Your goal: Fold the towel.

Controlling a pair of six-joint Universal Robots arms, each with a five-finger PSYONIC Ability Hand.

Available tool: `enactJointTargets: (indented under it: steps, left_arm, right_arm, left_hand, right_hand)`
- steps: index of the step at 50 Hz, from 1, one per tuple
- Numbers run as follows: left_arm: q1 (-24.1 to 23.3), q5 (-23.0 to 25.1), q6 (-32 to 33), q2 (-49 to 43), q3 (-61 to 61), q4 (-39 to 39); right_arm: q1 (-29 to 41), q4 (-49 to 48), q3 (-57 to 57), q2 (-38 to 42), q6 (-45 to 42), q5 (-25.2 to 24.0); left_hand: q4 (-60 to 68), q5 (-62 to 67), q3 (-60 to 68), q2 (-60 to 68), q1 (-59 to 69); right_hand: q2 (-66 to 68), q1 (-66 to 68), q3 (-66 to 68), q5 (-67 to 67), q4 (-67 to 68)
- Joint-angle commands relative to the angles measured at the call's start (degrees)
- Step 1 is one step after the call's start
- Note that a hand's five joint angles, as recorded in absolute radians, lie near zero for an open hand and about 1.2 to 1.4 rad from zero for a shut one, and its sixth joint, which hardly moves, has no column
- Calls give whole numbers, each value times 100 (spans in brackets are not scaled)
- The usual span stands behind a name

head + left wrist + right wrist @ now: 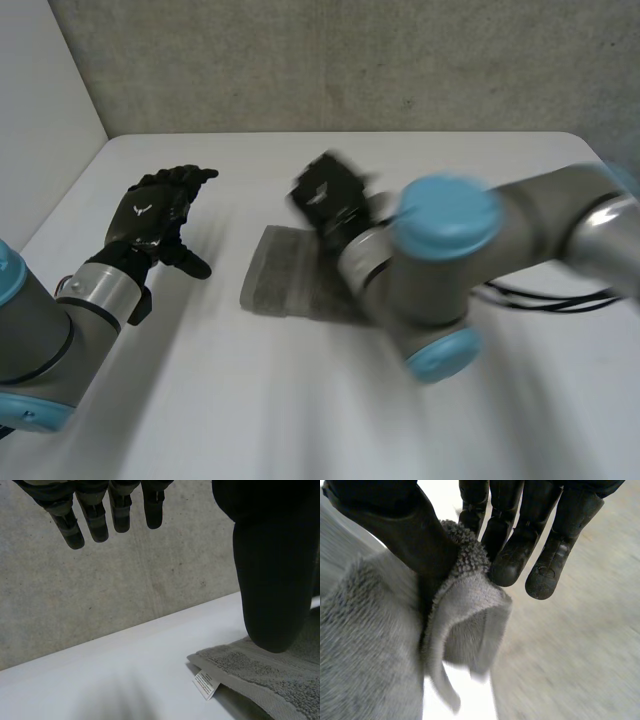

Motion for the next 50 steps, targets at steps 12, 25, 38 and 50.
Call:
enactJointTargets:
  steps: [12, 25, 38, 50]
  left_arm:
    - [-100, 17, 32, -234, 173, 107]
    - [-820, -176, 163, -910, 1157, -358]
    - [-988, -660, 673, -1263, 1317, -403]
    - [-935, -668, 629, -700, 1220, -412]
  right_arm:
    - [490, 96, 9, 155, 1034, 60]
    - [-1275, 464, 2652, -1620, 3109, -37]
    - [-1909, -89, 3261, -1066, 2775, -177]
    - [-1455, -247, 2322, -1216, 518, 271]
  left_hand:
    - [153, 62, 150, 147, 132]
    - [305, 213, 301, 299, 283]
    - [254, 163, 251, 249, 233]
    - [187, 95, 184, 181, 166]
  right_hand:
    - [-6647, -6625, -6735, -6630, -6693]
    - [-6647, -6625, -6735, -6630, -6693]
    - [-1205, -1183, -1294, -1188, -1252]
    - [353, 375, 265, 370, 307]
